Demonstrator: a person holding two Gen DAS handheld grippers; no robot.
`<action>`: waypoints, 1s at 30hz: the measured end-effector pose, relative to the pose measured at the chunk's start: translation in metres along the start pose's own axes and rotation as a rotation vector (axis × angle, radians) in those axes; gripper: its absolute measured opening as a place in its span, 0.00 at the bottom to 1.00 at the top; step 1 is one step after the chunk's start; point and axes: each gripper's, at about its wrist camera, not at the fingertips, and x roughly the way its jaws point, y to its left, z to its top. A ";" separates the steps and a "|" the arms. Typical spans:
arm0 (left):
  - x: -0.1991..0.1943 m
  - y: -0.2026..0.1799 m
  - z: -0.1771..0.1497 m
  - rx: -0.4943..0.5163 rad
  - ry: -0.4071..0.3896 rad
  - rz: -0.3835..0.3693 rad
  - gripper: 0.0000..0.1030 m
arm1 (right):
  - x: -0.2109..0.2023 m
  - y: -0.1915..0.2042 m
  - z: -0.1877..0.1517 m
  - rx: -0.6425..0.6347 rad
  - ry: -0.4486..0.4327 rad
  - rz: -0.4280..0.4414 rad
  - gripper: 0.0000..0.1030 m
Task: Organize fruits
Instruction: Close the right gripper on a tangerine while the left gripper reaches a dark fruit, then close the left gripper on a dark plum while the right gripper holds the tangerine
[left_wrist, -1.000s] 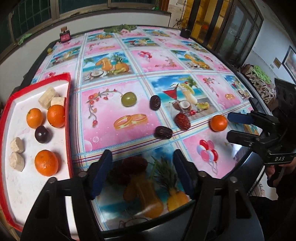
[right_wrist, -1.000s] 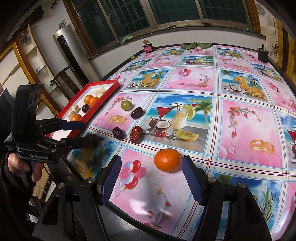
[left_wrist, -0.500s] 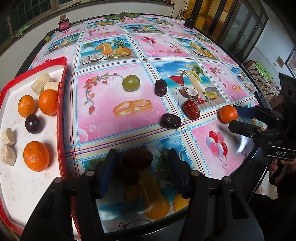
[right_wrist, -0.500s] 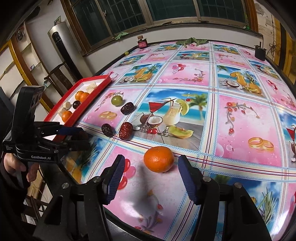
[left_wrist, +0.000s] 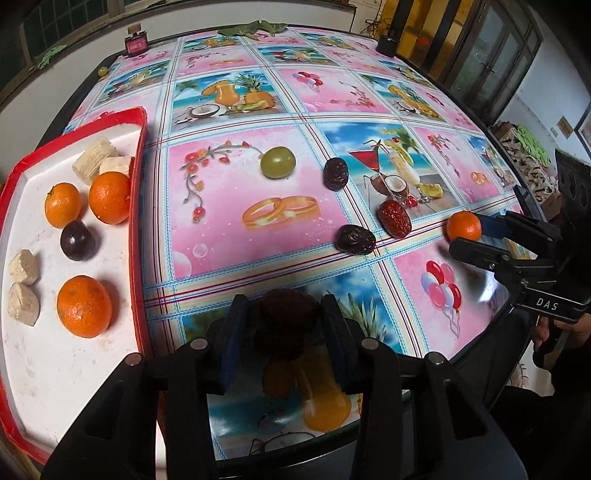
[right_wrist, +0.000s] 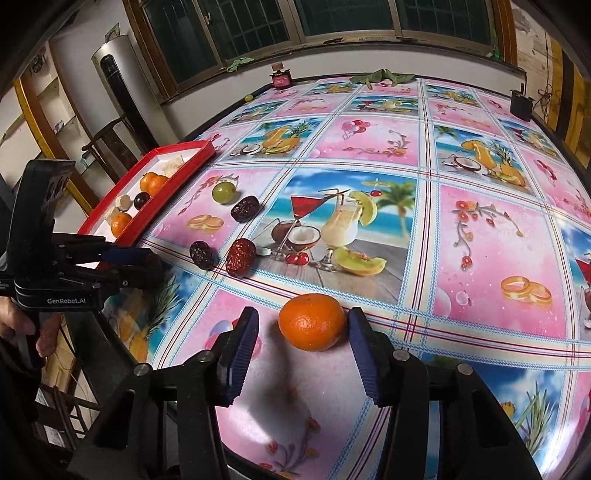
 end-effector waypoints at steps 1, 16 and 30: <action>0.000 -0.002 0.000 0.006 -0.001 0.005 0.37 | 0.001 0.001 0.000 -0.003 -0.001 0.000 0.49; 0.007 -0.021 0.010 0.046 -0.016 -0.028 0.30 | 0.004 0.012 -0.003 -0.036 -0.022 -0.021 0.34; 0.008 -0.024 0.010 0.080 -0.019 -0.021 0.30 | 0.003 0.016 -0.005 -0.034 -0.036 -0.005 0.37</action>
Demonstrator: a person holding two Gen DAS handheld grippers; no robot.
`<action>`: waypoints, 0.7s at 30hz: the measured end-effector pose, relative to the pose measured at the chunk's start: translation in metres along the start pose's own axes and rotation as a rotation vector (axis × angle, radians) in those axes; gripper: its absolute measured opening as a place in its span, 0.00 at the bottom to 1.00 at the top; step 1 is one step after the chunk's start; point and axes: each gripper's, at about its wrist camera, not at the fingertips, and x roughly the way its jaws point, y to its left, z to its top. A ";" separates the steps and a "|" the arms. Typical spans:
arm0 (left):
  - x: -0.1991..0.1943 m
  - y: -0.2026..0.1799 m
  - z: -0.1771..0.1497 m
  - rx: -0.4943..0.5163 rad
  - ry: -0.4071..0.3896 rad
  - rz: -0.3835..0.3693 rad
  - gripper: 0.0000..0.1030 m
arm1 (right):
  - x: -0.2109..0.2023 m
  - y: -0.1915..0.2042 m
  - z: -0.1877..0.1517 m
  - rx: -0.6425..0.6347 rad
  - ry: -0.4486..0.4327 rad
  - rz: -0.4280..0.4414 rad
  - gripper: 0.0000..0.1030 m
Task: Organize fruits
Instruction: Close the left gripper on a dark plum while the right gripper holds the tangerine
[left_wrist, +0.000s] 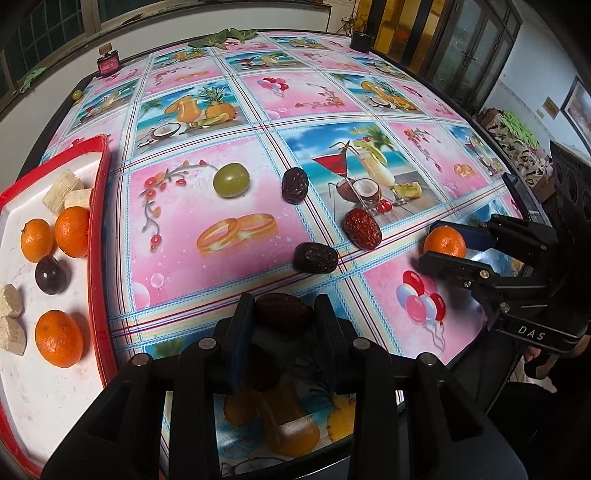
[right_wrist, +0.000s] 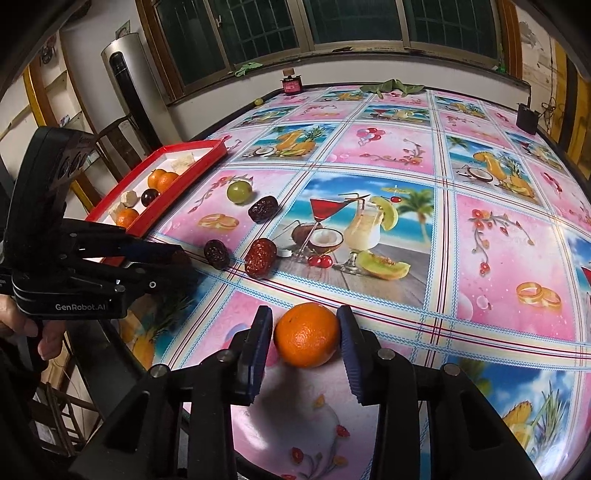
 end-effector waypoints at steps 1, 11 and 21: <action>0.000 -0.001 0.000 0.002 0.000 0.004 0.30 | 0.000 0.000 0.000 0.000 0.000 -0.001 0.37; 0.001 -0.006 0.004 -0.015 -0.027 0.022 0.29 | -0.002 0.003 -0.002 -0.015 -0.007 -0.014 0.33; -0.016 -0.002 0.012 -0.055 -0.095 -0.009 0.29 | -0.009 0.014 0.005 -0.035 -0.033 -0.004 0.32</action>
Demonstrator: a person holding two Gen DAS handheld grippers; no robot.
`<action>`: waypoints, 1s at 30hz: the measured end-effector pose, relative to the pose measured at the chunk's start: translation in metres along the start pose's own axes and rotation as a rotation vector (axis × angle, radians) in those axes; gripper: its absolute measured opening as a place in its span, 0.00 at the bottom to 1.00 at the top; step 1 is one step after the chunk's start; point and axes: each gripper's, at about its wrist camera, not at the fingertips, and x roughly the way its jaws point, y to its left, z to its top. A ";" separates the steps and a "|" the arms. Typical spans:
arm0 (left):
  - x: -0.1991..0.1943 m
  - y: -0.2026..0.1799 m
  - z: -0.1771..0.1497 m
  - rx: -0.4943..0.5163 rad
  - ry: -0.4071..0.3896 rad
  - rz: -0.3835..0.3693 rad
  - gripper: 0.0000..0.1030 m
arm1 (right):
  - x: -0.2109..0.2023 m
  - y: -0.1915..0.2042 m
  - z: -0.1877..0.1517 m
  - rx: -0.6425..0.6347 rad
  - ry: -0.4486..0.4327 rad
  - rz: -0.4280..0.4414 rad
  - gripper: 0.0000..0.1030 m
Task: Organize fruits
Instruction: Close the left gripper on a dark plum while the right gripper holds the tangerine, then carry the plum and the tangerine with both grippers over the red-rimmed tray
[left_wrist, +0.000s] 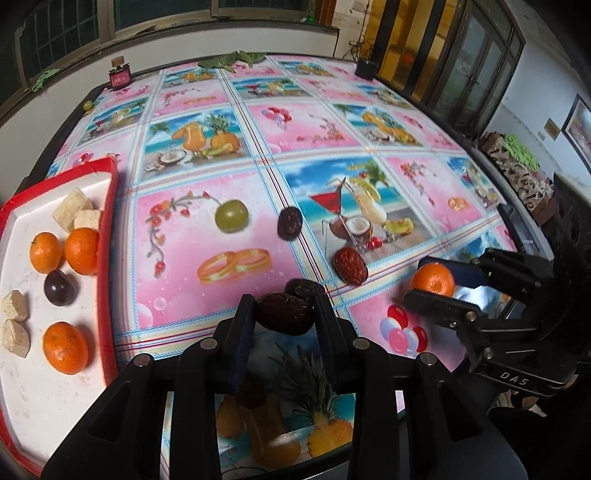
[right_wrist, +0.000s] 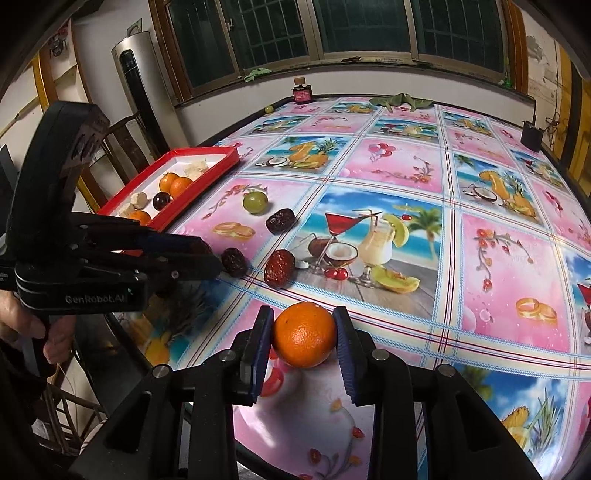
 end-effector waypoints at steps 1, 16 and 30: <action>-0.003 0.002 0.001 -0.009 -0.009 -0.003 0.29 | 0.000 0.001 0.001 -0.001 0.000 0.000 0.32; -0.019 0.011 0.006 -0.041 -0.052 -0.001 0.29 | -0.016 0.006 0.012 0.003 -0.052 -0.001 0.32; -0.019 0.009 0.009 -0.059 -0.047 0.015 0.29 | -0.013 0.001 0.012 0.013 -0.059 0.039 0.32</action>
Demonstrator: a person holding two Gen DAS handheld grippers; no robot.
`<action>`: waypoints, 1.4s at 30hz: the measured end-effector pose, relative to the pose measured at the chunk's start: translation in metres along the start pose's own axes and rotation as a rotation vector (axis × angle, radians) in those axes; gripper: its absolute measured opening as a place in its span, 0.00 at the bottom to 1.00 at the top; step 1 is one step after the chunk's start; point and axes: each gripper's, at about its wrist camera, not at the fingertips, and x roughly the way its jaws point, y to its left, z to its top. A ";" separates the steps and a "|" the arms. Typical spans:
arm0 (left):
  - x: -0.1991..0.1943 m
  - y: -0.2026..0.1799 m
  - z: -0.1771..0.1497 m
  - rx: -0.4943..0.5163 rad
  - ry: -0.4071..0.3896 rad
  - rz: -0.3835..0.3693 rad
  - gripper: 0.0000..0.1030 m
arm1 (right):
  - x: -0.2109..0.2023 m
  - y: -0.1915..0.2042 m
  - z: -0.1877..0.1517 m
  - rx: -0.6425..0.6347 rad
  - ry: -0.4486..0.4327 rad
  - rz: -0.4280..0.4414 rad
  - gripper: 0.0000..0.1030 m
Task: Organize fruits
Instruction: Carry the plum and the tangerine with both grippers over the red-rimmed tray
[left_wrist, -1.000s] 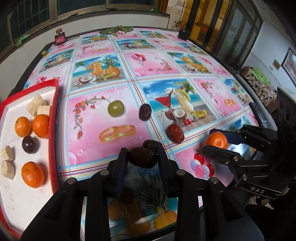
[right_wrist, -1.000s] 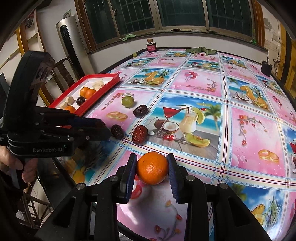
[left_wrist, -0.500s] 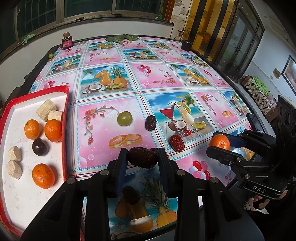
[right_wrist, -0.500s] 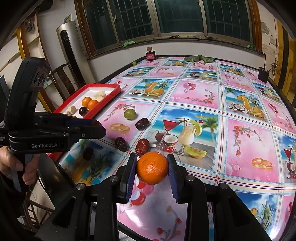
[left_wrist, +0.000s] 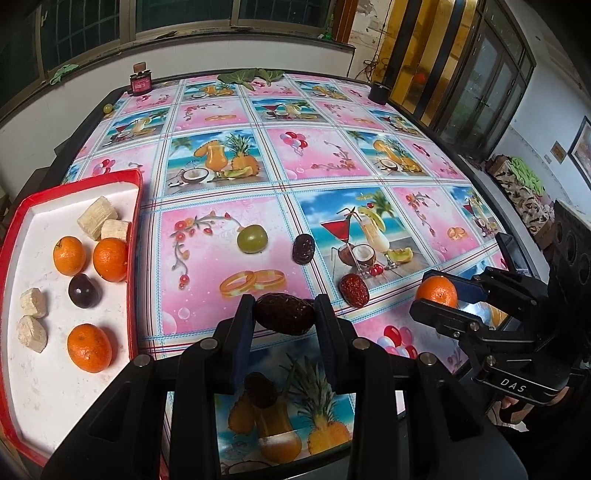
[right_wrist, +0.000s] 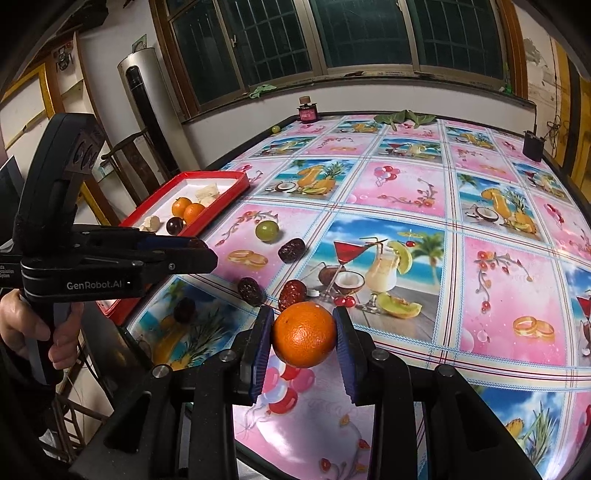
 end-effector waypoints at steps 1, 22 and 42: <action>0.000 0.000 0.000 0.000 0.000 0.002 0.29 | 0.000 0.000 0.000 -0.001 -0.001 0.000 0.32; -0.028 0.039 -0.014 -0.073 -0.061 0.029 0.29 | -0.003 0.023 0.006 -0.033 -0.004 0.008 0.32; -0.071 0.160 -0.070 -0.300 -0.050 0.225 0.29 | 0.034 0.092 0.030 -0.125 0.050 0.191 0.32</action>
